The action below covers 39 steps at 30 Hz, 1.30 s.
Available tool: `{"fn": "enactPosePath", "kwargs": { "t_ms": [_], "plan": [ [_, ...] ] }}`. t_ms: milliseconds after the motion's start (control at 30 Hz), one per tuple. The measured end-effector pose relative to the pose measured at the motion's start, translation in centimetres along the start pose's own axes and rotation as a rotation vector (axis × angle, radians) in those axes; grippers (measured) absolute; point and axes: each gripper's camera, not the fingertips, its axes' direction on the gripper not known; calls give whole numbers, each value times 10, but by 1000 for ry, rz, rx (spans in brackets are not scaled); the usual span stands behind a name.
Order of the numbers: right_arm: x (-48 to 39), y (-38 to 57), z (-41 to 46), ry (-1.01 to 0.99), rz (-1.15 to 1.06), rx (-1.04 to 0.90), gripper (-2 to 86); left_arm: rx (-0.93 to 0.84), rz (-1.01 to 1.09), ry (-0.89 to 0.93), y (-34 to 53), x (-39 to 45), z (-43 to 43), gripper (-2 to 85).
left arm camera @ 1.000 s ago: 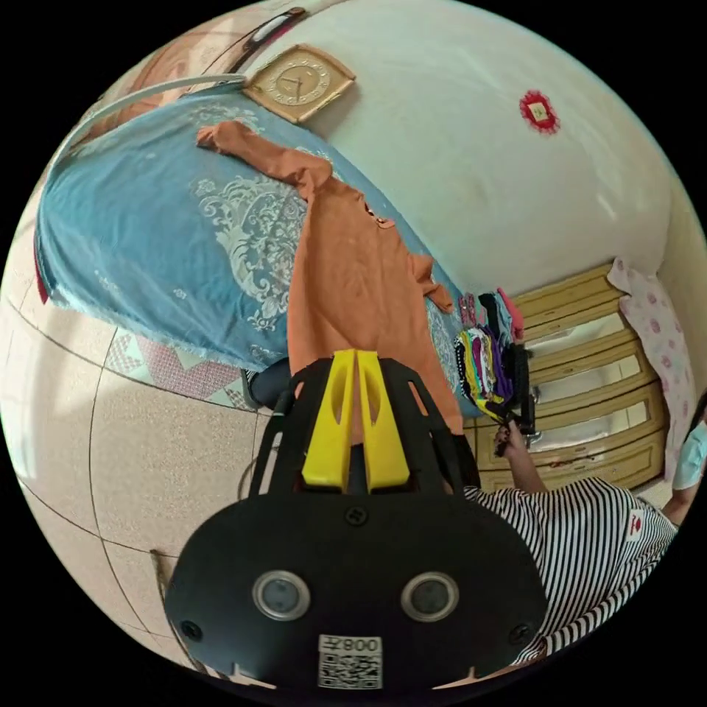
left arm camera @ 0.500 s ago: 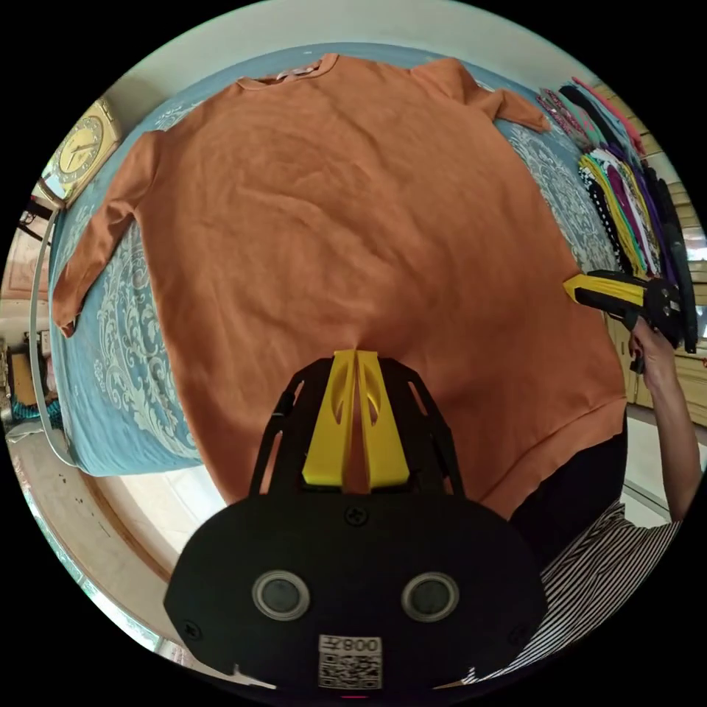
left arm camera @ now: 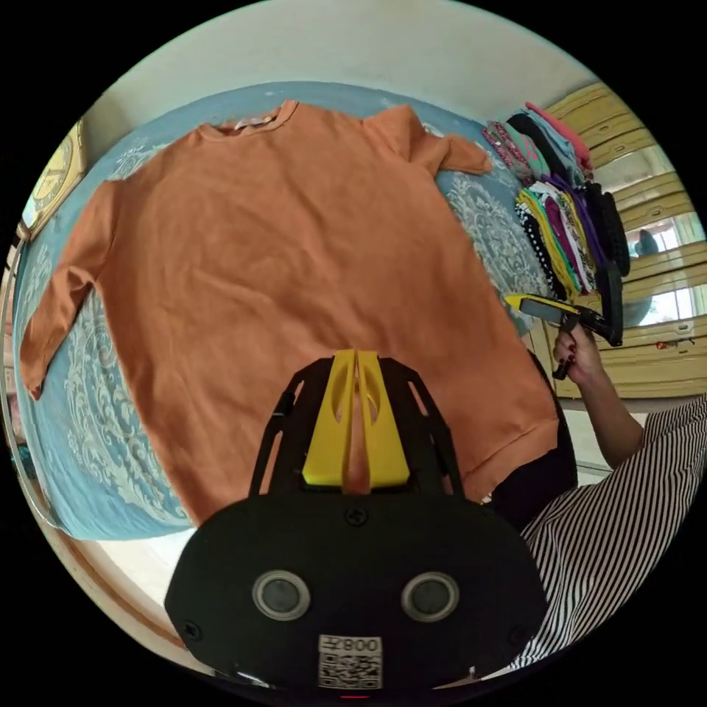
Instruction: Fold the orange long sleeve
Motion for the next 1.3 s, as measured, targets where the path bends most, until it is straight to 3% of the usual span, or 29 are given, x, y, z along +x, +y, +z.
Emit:
{"fn": "enactPosePath", "kwargs": {
  "t_ms": [200, 400, 500, 600, 833, 1033, 1167, 1300],
  "plan": [
    [115, -31, -8, -64, 221, 318, 13, 130, 254, 126, -217, 80, 25, 14],
    [206, -71, -3, -113, 274, 566, 67, 187, 418, 60, -427, 159, 63, 29],
    [245, -85, 5, -91, 297, 632, 81, 114, 407, 14, -497, 172, 107, 24],
    [276, -85, 20, -78, 326, 679, 82, 18, 442, 154, -521, 185, 149, 19],
    [323, -62, 55, -49, 409, 809, 89, 69, 602, 108, -524, 221, 169, 14],
    [371, -58, 84, -151, 437, 824, 83, 143, 662, 61, -562, 238, 154, 23],
    [394, -57, 98, -220, 417, 827, 75, 254, 652, 177, -616, 244, 137, 47],
    [406, -61, 110, -215, 412, 817, 73, 197, 719, 241, -696, 272, 156, 80]
  ]
}}
